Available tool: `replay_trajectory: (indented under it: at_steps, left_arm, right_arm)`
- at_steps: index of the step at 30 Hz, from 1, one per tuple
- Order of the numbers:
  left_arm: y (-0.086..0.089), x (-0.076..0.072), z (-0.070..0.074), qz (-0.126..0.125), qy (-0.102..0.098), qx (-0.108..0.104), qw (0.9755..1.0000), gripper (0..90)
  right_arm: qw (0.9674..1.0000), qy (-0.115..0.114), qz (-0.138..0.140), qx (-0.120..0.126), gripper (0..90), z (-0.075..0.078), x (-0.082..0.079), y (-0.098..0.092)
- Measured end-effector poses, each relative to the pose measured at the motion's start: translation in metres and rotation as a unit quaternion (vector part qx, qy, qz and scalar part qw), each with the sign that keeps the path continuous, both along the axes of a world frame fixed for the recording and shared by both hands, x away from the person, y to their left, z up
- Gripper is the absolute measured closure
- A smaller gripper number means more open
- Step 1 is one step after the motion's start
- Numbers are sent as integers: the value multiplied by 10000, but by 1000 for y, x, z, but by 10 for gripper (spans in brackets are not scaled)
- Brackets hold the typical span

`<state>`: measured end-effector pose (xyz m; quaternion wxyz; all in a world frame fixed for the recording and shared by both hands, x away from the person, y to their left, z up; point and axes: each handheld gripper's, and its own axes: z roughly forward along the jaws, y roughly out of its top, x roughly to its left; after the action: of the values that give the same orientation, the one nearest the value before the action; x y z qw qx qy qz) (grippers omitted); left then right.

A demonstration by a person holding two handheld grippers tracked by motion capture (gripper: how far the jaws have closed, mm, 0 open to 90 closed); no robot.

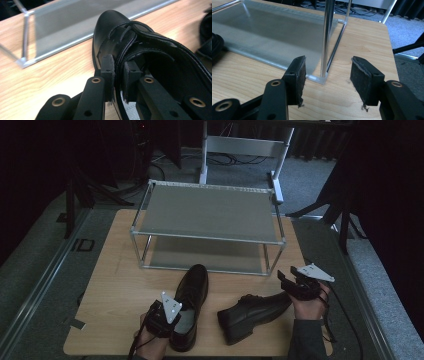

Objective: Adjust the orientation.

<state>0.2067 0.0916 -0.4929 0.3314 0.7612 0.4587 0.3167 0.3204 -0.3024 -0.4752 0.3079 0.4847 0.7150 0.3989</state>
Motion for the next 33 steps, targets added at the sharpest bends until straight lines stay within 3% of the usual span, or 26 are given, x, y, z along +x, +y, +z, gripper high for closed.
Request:
replay_trajectory:
  at_steps: [2,3,5,8,10,13,14,15,17,22,25,27,33]
  left_arm:
    - [-3,-2,-1,124,-9,11,9999,822]
    - [-7,-4,-4,387,12,-21,9992,822]
    - [-14,-7,-7,584,-87,-82,9982,820]
    - [-19,-8,-7,637,-78,-68,9979,793]
    - [-10,-5,-5,458,41,-412,9981,707]
    - [1,-6,-2,166,158,-742,9970,564]
    - [1,-6,-2,166,158,-742,9970,523]
    - [13,-10,2,-159,133,-1040,9944,523]
    - [26,-13,9,-377,85,-1376,9897,476]
    - [47,-19,16,-748,36,-1168,9903,471]
    - [58,-19,10,-762,196,-1230,9893,485]
    - [62,-19,4,-752,284,-1145,9902,488]
    - [64,-21,-16,-859,671,-987,9891,497]
  right_arm:
    - [10000,2,4,-2,454,0,0,0]
    - [10000,13,7,-7,454,0,0,0]
    - [10000,18,23,-29,454,-1,0,2]
    - [10000,24,46,-55,454,-1,0,3]
    - [9999,24,72,-66,454,-1,0,4]
    - [9999,30,114,-90,452,0,-1,6]
    - [9999,30,114,-90,452,0,-1,6]
    - [9999,28,124,-103,450,0,-1,6]
    - [9998,41,162,-115,448,1,-4,6]
    - [9997,52,206,-120,442,3,-11,5]
    - [9996,68,217,-157,438,4,-16,3]
    - [9996,74,216,-164,434,5,-21,1]
    - [9998,62,149,-111,430,10,-38,-13]
